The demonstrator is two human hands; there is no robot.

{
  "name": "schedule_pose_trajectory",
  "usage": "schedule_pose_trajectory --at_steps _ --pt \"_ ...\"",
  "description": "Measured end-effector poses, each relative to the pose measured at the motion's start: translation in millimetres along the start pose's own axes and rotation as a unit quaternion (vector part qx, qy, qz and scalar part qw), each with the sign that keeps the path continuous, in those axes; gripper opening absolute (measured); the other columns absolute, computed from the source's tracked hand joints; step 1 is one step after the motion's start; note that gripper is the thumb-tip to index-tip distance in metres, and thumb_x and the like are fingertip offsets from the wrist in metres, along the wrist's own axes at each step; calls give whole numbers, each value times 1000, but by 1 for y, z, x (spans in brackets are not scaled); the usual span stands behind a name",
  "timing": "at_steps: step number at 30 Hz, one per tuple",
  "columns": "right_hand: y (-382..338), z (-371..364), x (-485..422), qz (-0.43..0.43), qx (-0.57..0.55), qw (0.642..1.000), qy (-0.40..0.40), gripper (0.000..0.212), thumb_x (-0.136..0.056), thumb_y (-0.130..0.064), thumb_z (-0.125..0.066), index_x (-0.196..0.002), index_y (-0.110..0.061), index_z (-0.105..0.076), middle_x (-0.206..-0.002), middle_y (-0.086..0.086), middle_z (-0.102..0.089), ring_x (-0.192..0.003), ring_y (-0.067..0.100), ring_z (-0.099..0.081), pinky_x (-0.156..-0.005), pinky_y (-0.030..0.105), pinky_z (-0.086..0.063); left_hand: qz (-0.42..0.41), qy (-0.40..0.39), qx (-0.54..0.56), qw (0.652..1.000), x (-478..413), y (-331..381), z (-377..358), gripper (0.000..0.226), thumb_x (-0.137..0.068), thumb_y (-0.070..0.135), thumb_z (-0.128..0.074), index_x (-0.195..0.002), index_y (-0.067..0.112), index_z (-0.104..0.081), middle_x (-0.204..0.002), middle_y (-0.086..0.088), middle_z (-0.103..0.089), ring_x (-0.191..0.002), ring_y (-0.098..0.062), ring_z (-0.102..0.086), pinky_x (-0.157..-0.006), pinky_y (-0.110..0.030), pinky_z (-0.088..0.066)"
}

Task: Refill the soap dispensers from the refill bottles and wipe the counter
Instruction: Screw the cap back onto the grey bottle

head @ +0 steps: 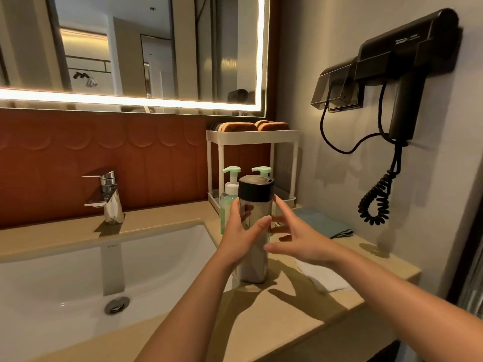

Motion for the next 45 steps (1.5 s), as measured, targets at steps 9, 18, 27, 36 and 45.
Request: schedule_pose_trajectory --at_steps 9,18,27,36,45 --pt "19 -12 -53 -7 13 993 117 97 -83 -16 -68 -145 -40 2 -151 -4 -29 -137 21 -32 -105 42 -36 3 -1 0 1000 -43 -20 0 68 -87 34 -58 -140 33 -16 -145 5 -35 -134 -17 -34 -99 -32 -36" --pt "26 -5 -78 -39 28 991 123 89 -84 -19 -67 -147 -32 -5 -146 -2 -38 -132 20 -40 -103 38 -39 38 50 -270 961 -71 -35 1 66 -87 58 -43 -140 25 -20 -145 1 -35 -135 -22 -30 -113 -47 -21" --pt "24 0 -60 -91 29 991 94 65 -86 -20 -65 -139 -20 -29 -130 2 -49 -118 18 -48 -86 25 -42 122 32 -196 973 -53 -38 5 93 -78 59 -59 -145 19 -9 -152 -4 -18 -139 -26 -21 -112 -50 -24" --pt "-6 -17 -16 -75 180 981 -23 13 -88 -26 -60 -90 -14 -66 -93 4 -65 -87 16 -58 -77 31 -47 105 -74 -340 932 17 -9 49 47 -87 44 -56 -125 17 -48 -126 -4 -54 -110 -18 -53 -93 -37 -48" --pt "-48 -78 16 -15 202 969 -139 10 -91 -30 -56 -97 -23 -60 -97 -4 -63 -89 10 -60 -85 29 -53 86 -116 -364 920 116 25 120 34 -89 39 -55 -116 18 -54 -115 -3 -61 -98 -12 -59 -87 -30 -53"
Point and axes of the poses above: each hand's wrist, its own x-axis away from the middle knuckle, its own z-axis out of the back of the hand, y = z × x, the point moved 1 cm from there along -x, towards the middle knuckle
